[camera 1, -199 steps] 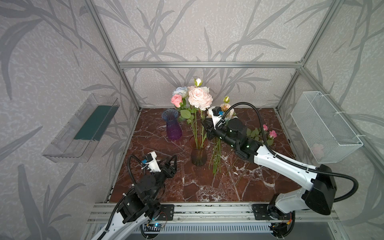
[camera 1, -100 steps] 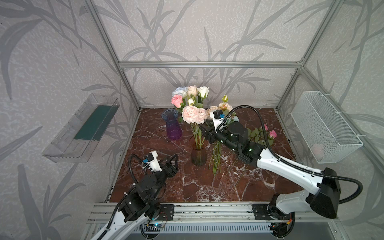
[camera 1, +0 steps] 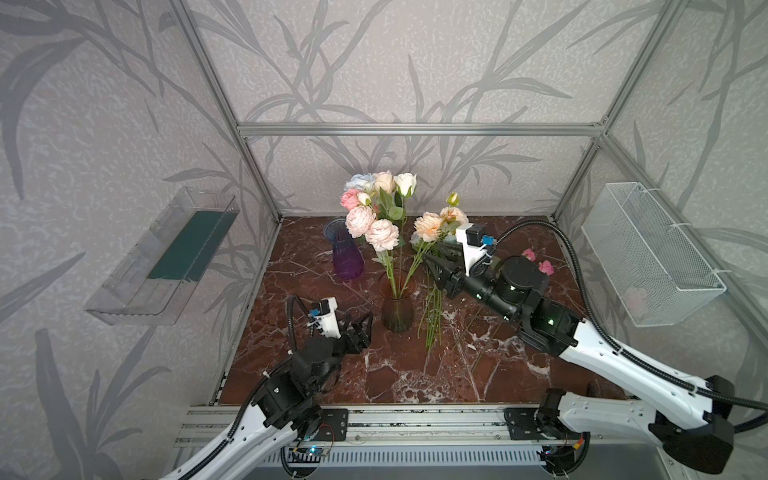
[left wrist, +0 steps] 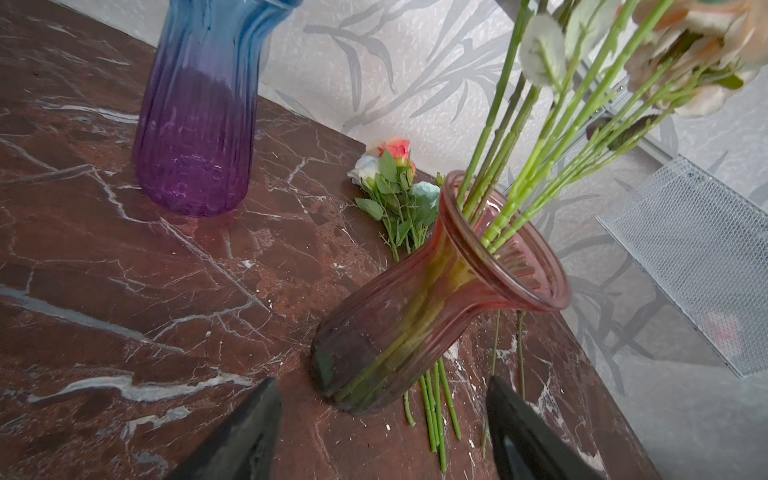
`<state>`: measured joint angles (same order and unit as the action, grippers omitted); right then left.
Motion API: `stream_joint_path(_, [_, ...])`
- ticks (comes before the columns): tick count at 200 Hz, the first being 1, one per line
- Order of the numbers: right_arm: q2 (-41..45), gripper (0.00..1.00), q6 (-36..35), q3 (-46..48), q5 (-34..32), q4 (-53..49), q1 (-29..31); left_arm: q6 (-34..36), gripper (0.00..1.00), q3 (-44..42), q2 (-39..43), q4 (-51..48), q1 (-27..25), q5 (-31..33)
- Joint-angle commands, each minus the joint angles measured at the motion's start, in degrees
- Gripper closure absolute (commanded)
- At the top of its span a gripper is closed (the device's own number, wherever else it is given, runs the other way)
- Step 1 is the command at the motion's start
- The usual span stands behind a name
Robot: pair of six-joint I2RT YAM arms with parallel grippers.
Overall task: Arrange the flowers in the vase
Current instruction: 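Lower the pale pink rose stem into the pink vase and open the right gripper, then move the right gripper back to the flower pile and grasp a pink rose stem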
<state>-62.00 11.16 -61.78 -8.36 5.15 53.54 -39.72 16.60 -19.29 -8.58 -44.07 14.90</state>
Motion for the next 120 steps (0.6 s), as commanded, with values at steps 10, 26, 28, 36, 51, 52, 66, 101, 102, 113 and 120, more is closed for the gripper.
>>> stream_joint_path(10, [4.93, 0.48, -0.09, 2.56, -4.29, -4.93, 0.25, 1.11, 0.19, -0.68, -3.16, 3.27, 0.13, -2.05])
stream_joint_path(26, [7.10, 0.47, -0.93, 3.64, -6.45, -7.05, 0.25, 1.52, 0.18, -0.22, -5.22, 4.45, 0.06, -2.93])
stream_joint_path(28, [7.38, 0.47, -1.02, 3.78, -6.75, -7.29, 0.18, 1.61, 0.18, -0.14, -5.36, 4.69, 0.04, -3.14])
stream_joint_path(36, [8.52, 0.47, -1.44, 4.32, -7.84, -8.38, 0.09, 1.74, 0.18, 0.06, -7.09, 5.28, 0.08, -3.62])
stream_joint_path(51, [10.63, 0.47, -1.81, 5.11, -10.75, -10.89, -0.73, 1.91, 0.18, 0.60, -9.26, 6.25, 0.13, -4.70])
stream_joint_path(52, [10.78, 0.47, -1.78, 5.14, -10.91, -11.10, -0.81, 1.92, 0.18, 0.61, -9.40, 6.27, 0.13, -4.70])
stream_joint_path(66, [12.89, 0.47, -0.89, 6.45, -13.92, -13.42, -3.52, 2.10, 0.18, 1.30, -10.89, 6.86, 0.09, -5.67])
stream_joint_path(101, [12.56, 0.51, 11.29, 10.92, -5.93, -20.61, -23.36, 1.89, 0.19, 2.82, -11.30, 6.05, 0.12, -7.04])
stream_joint_path(102, [12.45, 0.51, 11.63, 11.21, -5.38, -20.66, -24.21, 1.87, 0.19, 2.86, -11.30, 6.04, 0.13, -7.06])
stream_joint_path(113, [9.84, 0.55, 15.70, 12.83, 0.29, -20.94, -30.59, 1.59, 0.20, 3.07, -10.71, 5.73, 0.07, -7.78])
stream_joint_path(120, [7.42, 0.57, 17.31, 13.45, 3.25, -20.97, -33.81, 1.37, 0.21, 3.10, -10.27, 5.53, 0.06, -8.38])
